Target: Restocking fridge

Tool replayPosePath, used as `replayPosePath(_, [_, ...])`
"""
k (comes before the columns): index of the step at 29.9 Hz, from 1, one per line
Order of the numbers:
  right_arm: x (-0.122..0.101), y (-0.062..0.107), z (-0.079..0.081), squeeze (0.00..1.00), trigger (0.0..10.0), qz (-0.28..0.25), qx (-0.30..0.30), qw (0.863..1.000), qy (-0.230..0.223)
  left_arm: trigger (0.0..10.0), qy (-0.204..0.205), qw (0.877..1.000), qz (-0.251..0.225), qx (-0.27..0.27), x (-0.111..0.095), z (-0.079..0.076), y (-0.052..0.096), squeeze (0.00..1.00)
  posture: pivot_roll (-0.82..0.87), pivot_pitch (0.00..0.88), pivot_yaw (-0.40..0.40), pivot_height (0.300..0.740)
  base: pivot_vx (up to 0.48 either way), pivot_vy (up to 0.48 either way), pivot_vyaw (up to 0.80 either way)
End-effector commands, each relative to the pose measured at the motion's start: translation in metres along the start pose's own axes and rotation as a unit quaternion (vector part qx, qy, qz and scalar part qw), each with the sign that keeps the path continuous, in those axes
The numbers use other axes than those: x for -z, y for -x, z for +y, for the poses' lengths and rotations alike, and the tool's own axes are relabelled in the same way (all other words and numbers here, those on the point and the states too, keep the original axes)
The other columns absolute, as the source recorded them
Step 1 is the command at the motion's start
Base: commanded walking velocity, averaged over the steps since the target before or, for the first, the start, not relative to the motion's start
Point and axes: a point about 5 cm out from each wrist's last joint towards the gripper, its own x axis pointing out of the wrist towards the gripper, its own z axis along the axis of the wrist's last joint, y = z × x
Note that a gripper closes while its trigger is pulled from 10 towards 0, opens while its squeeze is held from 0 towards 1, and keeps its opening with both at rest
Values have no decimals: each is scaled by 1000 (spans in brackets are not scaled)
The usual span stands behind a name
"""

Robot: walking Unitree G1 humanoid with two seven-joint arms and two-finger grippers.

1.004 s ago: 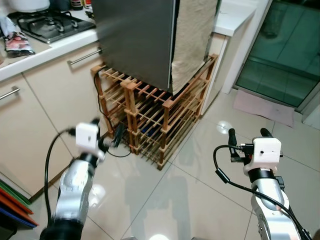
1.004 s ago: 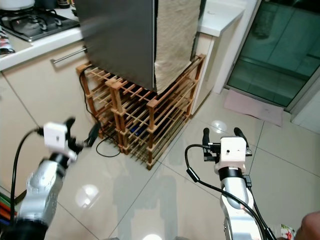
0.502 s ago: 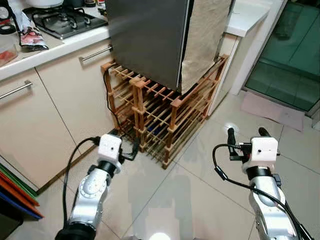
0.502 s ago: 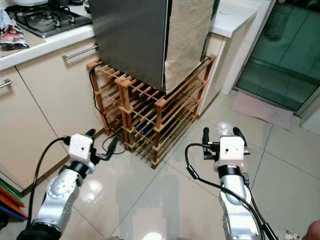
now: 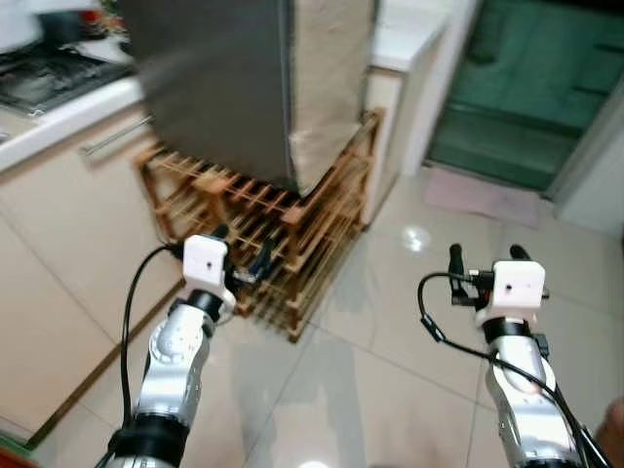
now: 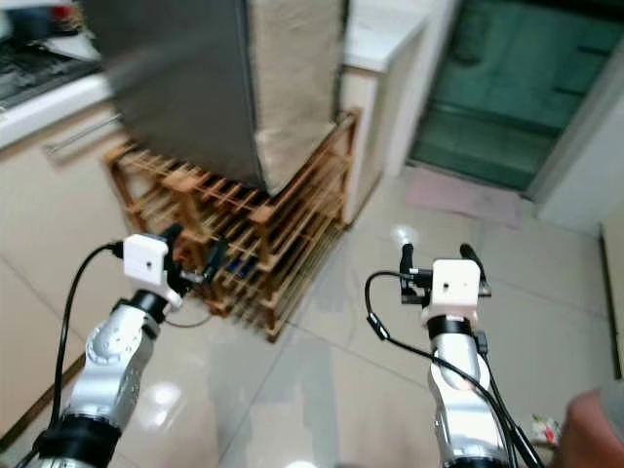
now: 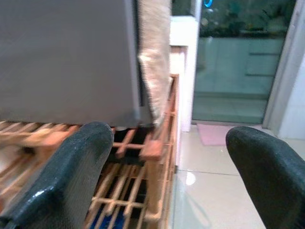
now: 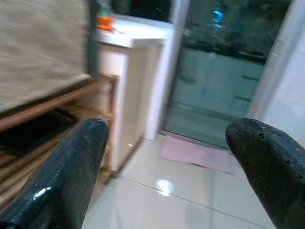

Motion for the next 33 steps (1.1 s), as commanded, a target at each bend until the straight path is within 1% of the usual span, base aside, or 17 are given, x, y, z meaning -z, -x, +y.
replayPosePath(1, [-6,-6,4,0,10000,-15,-9,1000,-2,10000,7,1000,5,10,2,-8,-2,0,-48,0,0,719,480,0,-594])
replayPosePath(4, [-2,-6,7,0,10000,-5,-17,1000,-1,10000,8,1000,1,15,-1,-11,-4,0,-37,0,-10,719,480,0,-594])
replayPosePath(7, [-2,-6,8,0,10000,-6,-23,1000,-5,10000,7,1000,2,11,-2,-9,-6,0,-34,0,-11,711,480,0,0])
replayPosePath(9, [-1,-7,11,0,10000,-1,-36,999,-5,10000,11,1000,2,3,-3,-6,-8,0,-34,0,-11,711,480,0,0])
replayPosePath(11, [0,-7,14,0,10000,0,-46,999,-13,10000,11,1000,-1,0,-5,-5,-10,0,-31,0,-15,711,465,0,0])
replayPosePath(12, [1,-5,16,0,10000,4,-61,998,-19,10000,10,1000,-3,1,-6,-4,-10,0,-31,0,-14,711,465,0,0])
replayPosePath(13, [1,-5,16,0,10000,4,-61,998,-19,10000,10,1000,-3,1,-6,-4,-10,0,-31,0,-14,711,465,0,0])
replayPosePath(14, [9,2,32,0,10000,30,-137,990,-28,10000,9,1000,-4,4,-7,-5,-11,0,-35,0,-11,711,465,0,0])
replayPosePath(15, [11,4,37,0,10000,38,-165,985,-29,10000,8,1000,-4,7,-7,-6,-11,0,-35,0,-11,711,461,0,0])
replayPosePath(16, [17,6,39,0,10000,59,-197,978,-30,10000,0,1000,0,21,-7,-8,-12,0,-37,0,-10,711,465,0,0])
replayPosePath(19, [20,4,35,0,10000,65,-194,978,-31,10000,-8,999,10,30,-5,-12,-13,0,-37,0,-10,711,458,0,0])
replayPosePath(20, [19,4,33,0,10000,62,-191,979,-24,10000,-20,999,10,27,-7,-12,-14,0,-33,0,-11,711,0,0,0])
replayPosePath(25, [17,2,31,0,10000,53,-182,982,-20,10000,-13,1000,0,14,-12,-11,-17,0,-33,0,-14,711,0,0,0])
replayPosePath(27, [16,2,31,0,10000,53,-183,982,-22,10000,-14,1000,-2,9,-15,-9,-20,0,-33,0,-14,711,0,0,0])
replayPosePath(29, [13,1,32,0,10000,45,-186,981,-21,10000,-5,1000,-6,-4,-19,-7,-24,0,-33,0,-14,711,0,0,0])
replayPosePath(30, [9,-1,31,0,10000,33,-177,983,-24,10000,-4,1000,-5,-15,-22,-4,-27,0,-35,0,-13,711,0,0,0])
replayPosePath(33, [4,-4,29,0,10000,23,-158,987,-32,10000,-7,1000,-11,-8,-28,-4,-32,0,-36,0,-11,711,0,0,0])
